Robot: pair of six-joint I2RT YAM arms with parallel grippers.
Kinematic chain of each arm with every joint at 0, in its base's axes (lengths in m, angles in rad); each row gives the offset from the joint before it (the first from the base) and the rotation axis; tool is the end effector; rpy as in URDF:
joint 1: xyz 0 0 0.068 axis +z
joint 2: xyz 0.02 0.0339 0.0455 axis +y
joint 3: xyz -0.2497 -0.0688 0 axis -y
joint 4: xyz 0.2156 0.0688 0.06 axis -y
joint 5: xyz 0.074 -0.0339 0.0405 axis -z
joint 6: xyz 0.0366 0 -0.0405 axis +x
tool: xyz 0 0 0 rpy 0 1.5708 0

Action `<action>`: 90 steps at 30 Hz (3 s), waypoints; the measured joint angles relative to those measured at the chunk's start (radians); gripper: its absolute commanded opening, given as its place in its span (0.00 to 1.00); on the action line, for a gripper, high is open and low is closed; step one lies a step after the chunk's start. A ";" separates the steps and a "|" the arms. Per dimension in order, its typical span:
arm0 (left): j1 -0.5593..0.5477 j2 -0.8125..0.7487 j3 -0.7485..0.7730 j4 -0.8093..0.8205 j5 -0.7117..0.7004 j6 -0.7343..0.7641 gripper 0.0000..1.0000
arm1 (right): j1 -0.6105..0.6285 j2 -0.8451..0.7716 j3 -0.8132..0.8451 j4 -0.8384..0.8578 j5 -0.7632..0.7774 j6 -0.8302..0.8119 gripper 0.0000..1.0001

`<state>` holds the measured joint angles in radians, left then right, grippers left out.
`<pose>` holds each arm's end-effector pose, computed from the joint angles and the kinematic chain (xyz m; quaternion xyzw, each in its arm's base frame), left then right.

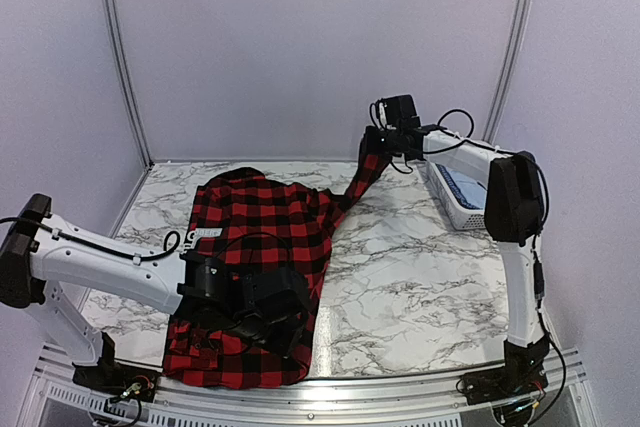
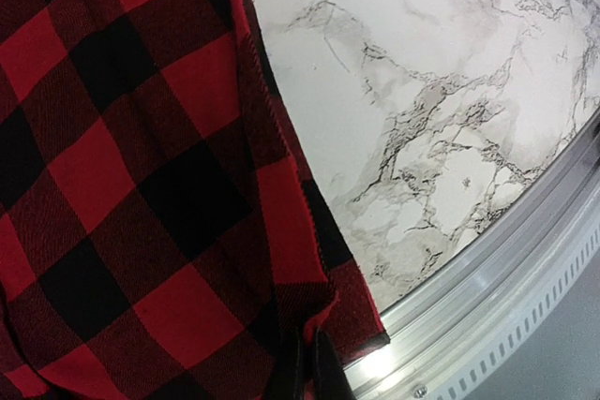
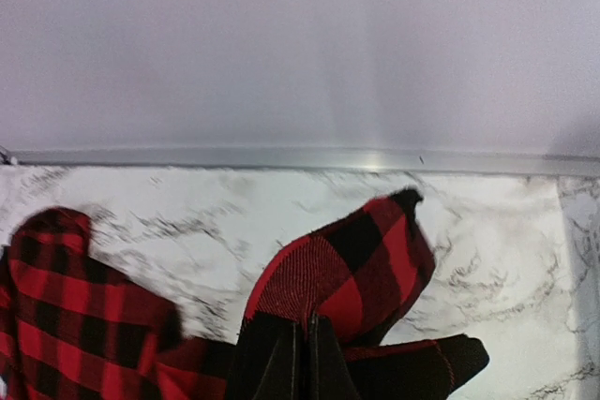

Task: Fold and stack the long sleeve shirts
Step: Pick up the 1/3-folded shirt from the center of the board, then fold the 1/3-folded shirt at the center of the board.

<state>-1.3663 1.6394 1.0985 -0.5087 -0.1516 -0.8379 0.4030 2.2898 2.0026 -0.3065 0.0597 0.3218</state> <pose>0.0679 -0.3002 0.2075 0.2328 0.9351 -0.1962 0.1813 0.4607 0.1940 0.2360 -0.0218 0.8825 0.1417 0.4480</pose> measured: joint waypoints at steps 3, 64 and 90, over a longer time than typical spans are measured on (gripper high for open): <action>0.005 -0.048 -0.074 0.049 0.013 -0.044 0.00 | 0.040 -0.060 0.001 0.089 -0.018 0.027 0.00; -0.063 -0.492 -0.534 0.095 0.005 -0.465 0.00 | 0.395 0.351 0.375 0.881 -0.531 0.539 0.00; -0.075 -0.513 -0.589 0.067 -0.009 -0.539 0.07 | 0.402 0.353 0.326 1.017 -0.579 0.622 0.00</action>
<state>-1.4410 1.1267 0.5095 -0.4416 -0.1604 -1.3773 0.8051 2.6427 2.3283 0.7101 -0.5194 0.9440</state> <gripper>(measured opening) 0.020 0.002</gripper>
